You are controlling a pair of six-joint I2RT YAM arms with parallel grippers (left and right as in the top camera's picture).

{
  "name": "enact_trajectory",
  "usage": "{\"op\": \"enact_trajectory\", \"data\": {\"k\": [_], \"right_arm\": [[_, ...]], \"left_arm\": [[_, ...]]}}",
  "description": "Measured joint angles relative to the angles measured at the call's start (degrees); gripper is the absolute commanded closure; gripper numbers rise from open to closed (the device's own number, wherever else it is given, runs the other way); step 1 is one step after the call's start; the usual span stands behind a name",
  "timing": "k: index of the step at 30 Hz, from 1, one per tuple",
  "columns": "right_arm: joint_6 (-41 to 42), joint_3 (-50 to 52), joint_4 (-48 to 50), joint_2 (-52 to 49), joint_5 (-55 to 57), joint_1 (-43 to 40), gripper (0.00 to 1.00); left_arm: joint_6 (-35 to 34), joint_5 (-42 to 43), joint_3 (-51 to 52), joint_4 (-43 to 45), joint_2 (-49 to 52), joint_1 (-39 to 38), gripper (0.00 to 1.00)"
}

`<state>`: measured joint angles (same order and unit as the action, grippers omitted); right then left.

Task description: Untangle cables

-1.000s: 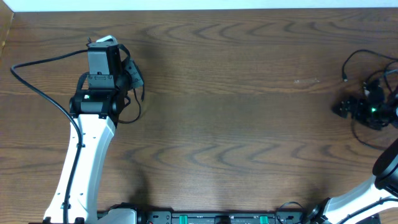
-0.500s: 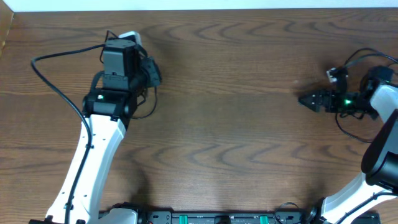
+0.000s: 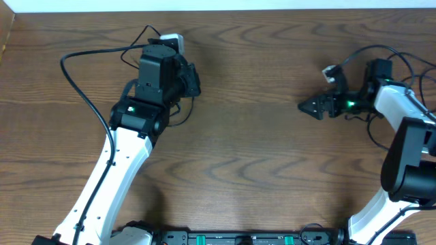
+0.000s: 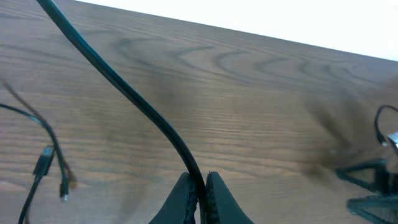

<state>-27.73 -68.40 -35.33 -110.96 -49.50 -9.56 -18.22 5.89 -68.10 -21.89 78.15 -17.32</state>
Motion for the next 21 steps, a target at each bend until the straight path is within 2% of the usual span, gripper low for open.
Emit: {"op": "enact_trajectory", "data": {"k": [13, 21], "right_arm": [[-0.94, 0.02, 9.62, 0.0, -6.95, 8.28, 0.01], [-1.11, 0.07, 17.75, 0.0, -10.6, 16.79, 0.01]], "left_arm": [[-0.37, 0.68, 0.0, 1.9, 0.22, -3.43, 0.93], [-7.54, 1.31, 0.0, 3.78, 3.65, -6.51, 0.93]]}}
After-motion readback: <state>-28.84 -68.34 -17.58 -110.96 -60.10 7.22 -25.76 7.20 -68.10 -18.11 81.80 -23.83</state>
